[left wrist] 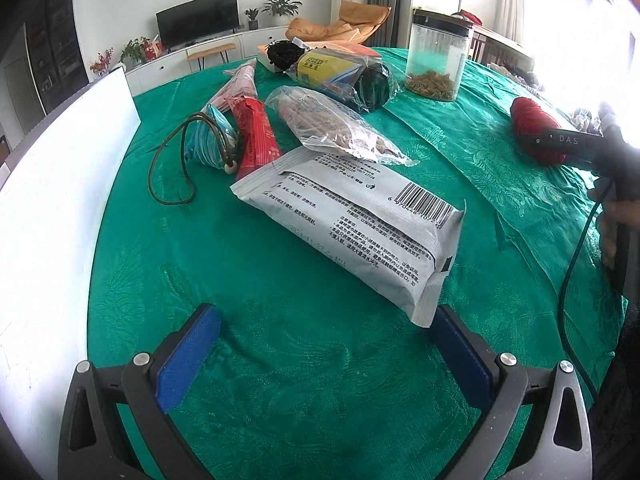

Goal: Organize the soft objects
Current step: 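Reach the right gripper to the red yarn ball and grasp it, then close the right gripper on the red yarn ball while the left grasps the clear stick bag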

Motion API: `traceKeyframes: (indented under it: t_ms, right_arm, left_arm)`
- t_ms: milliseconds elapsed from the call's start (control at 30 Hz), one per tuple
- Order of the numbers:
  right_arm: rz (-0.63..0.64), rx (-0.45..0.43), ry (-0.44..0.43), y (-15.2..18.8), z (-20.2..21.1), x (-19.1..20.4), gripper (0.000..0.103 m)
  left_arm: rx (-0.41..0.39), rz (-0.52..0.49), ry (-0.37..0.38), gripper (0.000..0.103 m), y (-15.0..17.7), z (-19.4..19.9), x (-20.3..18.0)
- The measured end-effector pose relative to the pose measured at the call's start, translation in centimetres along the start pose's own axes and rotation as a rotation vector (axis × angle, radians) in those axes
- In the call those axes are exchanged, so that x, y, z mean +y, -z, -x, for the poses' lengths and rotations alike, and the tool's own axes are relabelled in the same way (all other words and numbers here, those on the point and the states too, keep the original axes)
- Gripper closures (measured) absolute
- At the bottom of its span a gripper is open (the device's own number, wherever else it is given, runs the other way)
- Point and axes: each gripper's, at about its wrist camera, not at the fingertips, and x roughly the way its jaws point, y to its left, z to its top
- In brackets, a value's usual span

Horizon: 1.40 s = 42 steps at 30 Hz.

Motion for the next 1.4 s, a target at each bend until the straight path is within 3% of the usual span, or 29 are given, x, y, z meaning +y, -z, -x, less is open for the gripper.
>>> traceKeyframes:
  t_ms: [933,1100,1200,1300,1400]
  right_arm:
    - [0.017,0.009,0.015,0.1,0.1,0.5,0.017]
    - [0.017,0.009,0.014,0.1,0.1,0.6,0.017]
    - [0.018,0.010,0.015,0.1,0.1,0.6,0.017]
    - [0.020,0.011,0.018,0.1,0.1,0.6,0.017]
    - [0.025,0.013,0.023,0.1,0.1,0.7,0.017]
  left_arm:
    - [0.001,0.000,0.000,0.000,0.0,0.0,0.0]
    - [0.053,0.005,-0.002,0.000,0.0,0.2,0.2]
    - [0.057,0.049,0.038,0.000,0.3,1.7,0.3]
    - [0.007,0.074,0.081,0.000,-1.8,3.4,-0.2]
    - [-0.016,0.064,0.022,0.000,-6.8,3.0,-1.6]
